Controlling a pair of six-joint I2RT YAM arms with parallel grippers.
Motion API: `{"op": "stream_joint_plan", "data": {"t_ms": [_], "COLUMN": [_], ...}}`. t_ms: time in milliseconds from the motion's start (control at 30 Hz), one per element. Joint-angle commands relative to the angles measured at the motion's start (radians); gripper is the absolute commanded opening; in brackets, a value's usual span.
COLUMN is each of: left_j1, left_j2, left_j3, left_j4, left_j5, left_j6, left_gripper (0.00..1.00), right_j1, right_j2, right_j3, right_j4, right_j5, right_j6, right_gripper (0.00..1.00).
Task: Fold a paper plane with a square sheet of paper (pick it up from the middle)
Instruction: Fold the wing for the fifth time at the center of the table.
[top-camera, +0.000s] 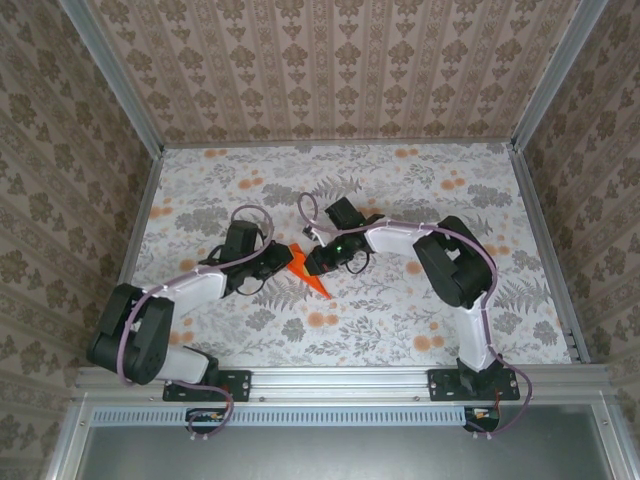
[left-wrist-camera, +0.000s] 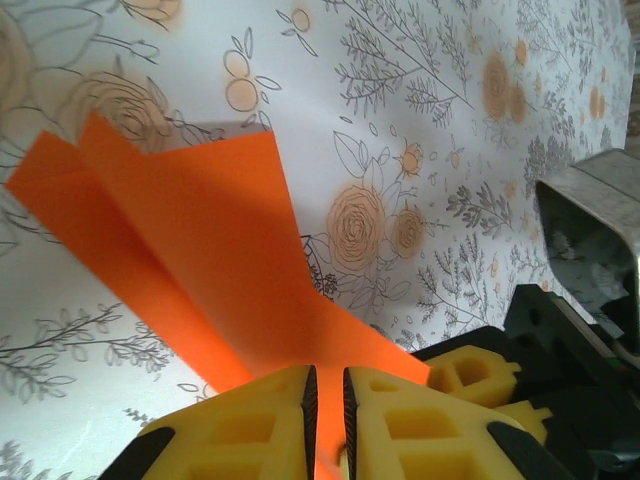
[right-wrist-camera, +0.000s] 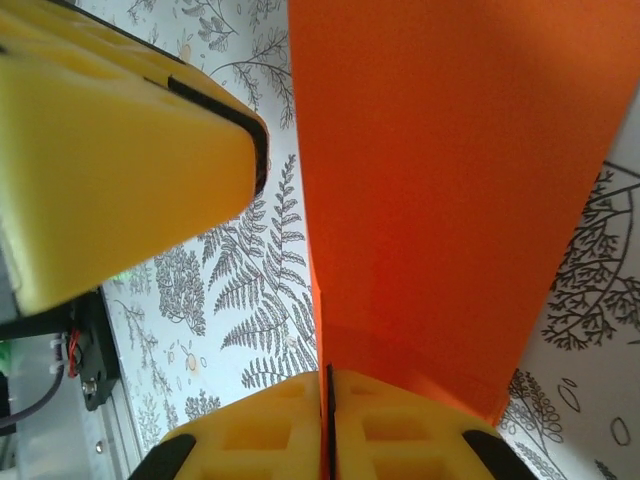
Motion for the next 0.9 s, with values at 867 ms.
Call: {"op": "stream_joint_plan", "data": {"t_ms": [867], "left_j1": [-0.036], "left_j2": [0.171], "left_j3": [0.030], "left_j4": [0.098], "left_j5": [-0.007], "left_j6": [0.018], "left_gripper": [0.13], "right_j1": [-0.014], "right_j2": [0.014], "right_j3": [0.034], "right_j4": [-0.100], "right_j5": [-0.055], "right_j6": [0.016], "right_gripper": [0.34]}}
